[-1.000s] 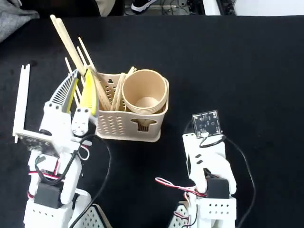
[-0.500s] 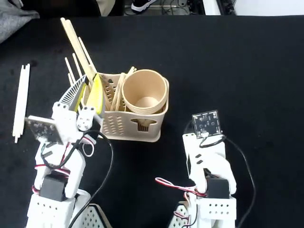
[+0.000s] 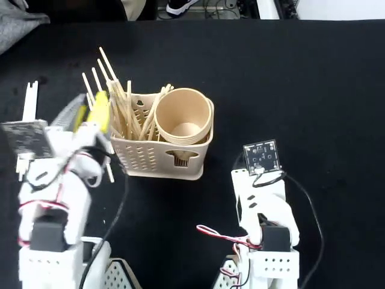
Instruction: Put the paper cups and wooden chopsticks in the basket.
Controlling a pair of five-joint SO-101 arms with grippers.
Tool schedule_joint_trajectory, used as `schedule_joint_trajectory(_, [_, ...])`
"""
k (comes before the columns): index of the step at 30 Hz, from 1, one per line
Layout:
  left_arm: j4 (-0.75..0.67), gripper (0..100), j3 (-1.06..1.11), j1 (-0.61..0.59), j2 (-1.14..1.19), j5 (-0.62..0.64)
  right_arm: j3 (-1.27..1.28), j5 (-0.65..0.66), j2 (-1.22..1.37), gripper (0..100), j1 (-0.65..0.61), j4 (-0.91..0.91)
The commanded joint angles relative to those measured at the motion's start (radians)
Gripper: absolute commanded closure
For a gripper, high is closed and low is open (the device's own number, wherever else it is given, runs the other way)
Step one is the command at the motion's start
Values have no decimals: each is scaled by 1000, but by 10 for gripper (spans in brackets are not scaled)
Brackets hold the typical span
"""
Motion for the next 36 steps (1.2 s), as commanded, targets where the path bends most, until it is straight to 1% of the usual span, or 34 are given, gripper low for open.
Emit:
schedule_joint_trajectory(1, [210, 863, -288, -156, 103, 57, -7, 2, -56, 987, 11, 5])
schedule_joint_trajectory(4, [328, 863, -410, -217, 232, 52, -7, 2, -56, 987, 11, 5])
schedule_joint_trajectory(6, [354, 863, -443, -237, 336, 52, -7, 2, -56, 987, 11, 5])
schedule_joint_trajectory(9, [344, 863, -479, -268, 512, 57, -7, 2, -56, 987, 11, 5])
schedule_joint_trajectory(12, [298, 863, -522, -271, 703, 61, -7, 2, -56, 987, 11, 5])
schedule_joint_trajectory(16, [242, 863, -584, -266, 990, 137, -7, 2, -56, 987, 11, 5])
schedule_joint_trajectory(19, [233, 863, -679, -257, 1208, 152, -7, 2, -56, 987, 11, 5])
schedule_joint_trajectory(22, [276, 863, -812, -246, 1407, 187, -7, 2, -56, 987, 11, 5])
schedule_joint_trajectory(26, [353, 862, -1015, -239, 1665, 192, -7, 2, -56, 987, 11, 5])
schedule_joint_trajectory(31, [520, 862, -1305, -208, 1933, 192, -7, 2, -56, 987, 11, 5])
schedule_joint_trajectory(36, [675, 863, -1563, -186, 2119, 192, -7, 2, -56, 987, 11, 5])
